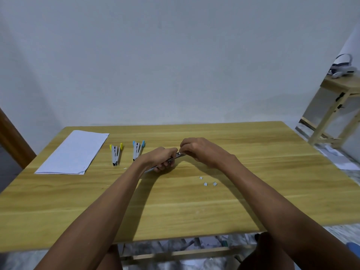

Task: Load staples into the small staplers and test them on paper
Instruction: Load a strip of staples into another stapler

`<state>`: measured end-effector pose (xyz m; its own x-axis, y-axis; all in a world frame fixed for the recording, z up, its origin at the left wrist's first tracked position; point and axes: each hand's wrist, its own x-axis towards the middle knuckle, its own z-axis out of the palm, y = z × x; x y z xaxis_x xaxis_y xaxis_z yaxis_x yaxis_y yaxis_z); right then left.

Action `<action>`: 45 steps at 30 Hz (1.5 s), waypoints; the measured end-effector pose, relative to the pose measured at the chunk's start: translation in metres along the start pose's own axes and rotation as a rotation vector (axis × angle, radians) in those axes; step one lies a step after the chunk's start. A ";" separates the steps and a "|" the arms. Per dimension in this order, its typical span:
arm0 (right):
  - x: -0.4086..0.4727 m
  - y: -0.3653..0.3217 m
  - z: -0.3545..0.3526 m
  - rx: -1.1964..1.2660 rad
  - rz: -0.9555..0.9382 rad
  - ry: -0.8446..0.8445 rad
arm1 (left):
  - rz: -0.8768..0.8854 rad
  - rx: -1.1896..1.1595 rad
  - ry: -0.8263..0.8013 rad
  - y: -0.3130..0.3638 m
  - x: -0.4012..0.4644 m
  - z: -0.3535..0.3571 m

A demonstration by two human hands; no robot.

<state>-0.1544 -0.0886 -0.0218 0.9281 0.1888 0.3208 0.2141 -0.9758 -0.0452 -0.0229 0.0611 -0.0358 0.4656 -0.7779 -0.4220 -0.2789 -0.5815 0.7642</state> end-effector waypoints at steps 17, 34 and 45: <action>0.008 0.001 0.003 -0.035 0.000 -0.029 | 0.043 -0.049 -0.053 -0.006 -0.001 -0.003; 0.007 0.007 0.005 0.215 0.148 0.011 | -0.022 -0.046 -0.004 0.000 -0.002 0.000; 0.003 0.015 0.003 0.442 0.384 -0.103 | 0.012 -0.019 -0.138 0.000 -0.013 -0.007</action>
<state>-0.1470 -0.1021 -0.0245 0.9843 -0.1374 0.1108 -0.0571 -0.8418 -0.5367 -0.0233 0.0723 -0.0271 0.3422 -0.8107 -0.4751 -0.2668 -0.5686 0.7781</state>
